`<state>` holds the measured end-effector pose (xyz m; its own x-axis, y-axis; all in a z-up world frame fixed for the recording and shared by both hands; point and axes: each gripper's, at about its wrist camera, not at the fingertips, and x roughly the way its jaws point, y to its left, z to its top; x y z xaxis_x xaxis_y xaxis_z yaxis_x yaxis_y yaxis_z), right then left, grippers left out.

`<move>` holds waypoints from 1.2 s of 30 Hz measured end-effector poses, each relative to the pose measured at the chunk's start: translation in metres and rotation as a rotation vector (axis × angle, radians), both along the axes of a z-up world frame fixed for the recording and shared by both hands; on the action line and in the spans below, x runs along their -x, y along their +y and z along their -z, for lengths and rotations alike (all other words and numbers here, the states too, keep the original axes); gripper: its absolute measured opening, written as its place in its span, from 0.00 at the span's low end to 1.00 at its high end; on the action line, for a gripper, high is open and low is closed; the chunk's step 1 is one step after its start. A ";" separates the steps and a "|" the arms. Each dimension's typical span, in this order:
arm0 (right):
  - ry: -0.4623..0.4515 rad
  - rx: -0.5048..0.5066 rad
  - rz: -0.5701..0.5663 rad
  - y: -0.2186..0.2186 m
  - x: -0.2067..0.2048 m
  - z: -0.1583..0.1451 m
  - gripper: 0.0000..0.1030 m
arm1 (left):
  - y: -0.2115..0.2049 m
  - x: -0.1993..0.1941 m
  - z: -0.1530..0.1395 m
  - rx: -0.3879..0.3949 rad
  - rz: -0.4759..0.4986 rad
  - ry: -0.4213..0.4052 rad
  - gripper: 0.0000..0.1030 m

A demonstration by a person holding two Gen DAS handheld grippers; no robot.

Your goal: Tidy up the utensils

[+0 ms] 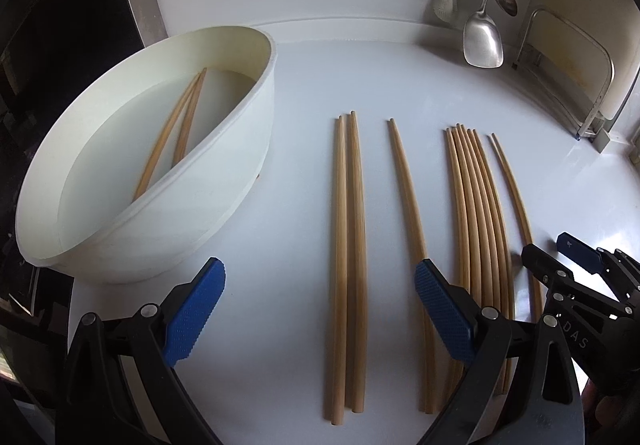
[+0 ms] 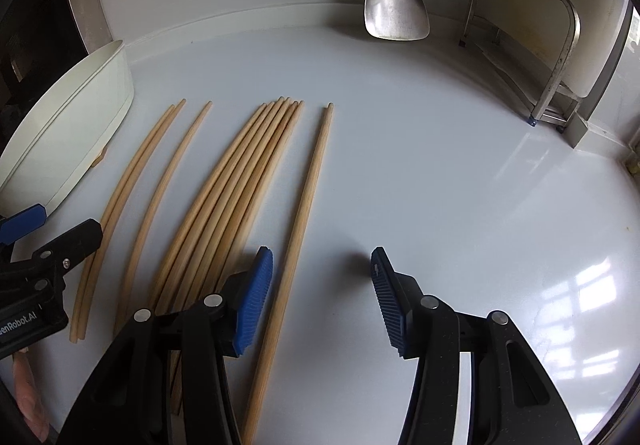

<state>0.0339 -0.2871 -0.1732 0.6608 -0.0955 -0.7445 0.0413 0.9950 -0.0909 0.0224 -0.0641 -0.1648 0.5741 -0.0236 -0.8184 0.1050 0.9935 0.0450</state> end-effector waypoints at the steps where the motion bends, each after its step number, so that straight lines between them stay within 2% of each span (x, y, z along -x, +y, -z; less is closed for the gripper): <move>1: -0.001 0.000 0.004 -0.002 0.000 0.000 0.48 | 0.002 0.000 -0.001 -0.001 -0.012 -0.005 0.91; 10: -0.007 0.003 0.014 -0.006 0.004 -0.001 0.48 | 0.035 0.005 -0.002 -0.018 -0.155 -0.026 0.91; 23: -0.013 0.007 0.014 -0.006 0.007 -0.002 0.48 | 0.044 -0.002 0.011 -0.059 -0.193 -0.009 0.91; 36: -0.054 -0.001 0.052 -0.018 0.012 -0.010 0.48 | 0.039 -0.008 0.023 -0.060 -0.198 0.012 0.91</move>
<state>0.0219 -0.3053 -0.1629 0.6939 -0.1305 -0.7082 0.0981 0.9914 -0.0867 0.0299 -0.0250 -0.1878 0.5529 0.1380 -0.8217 -0.0916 0.9903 0.1046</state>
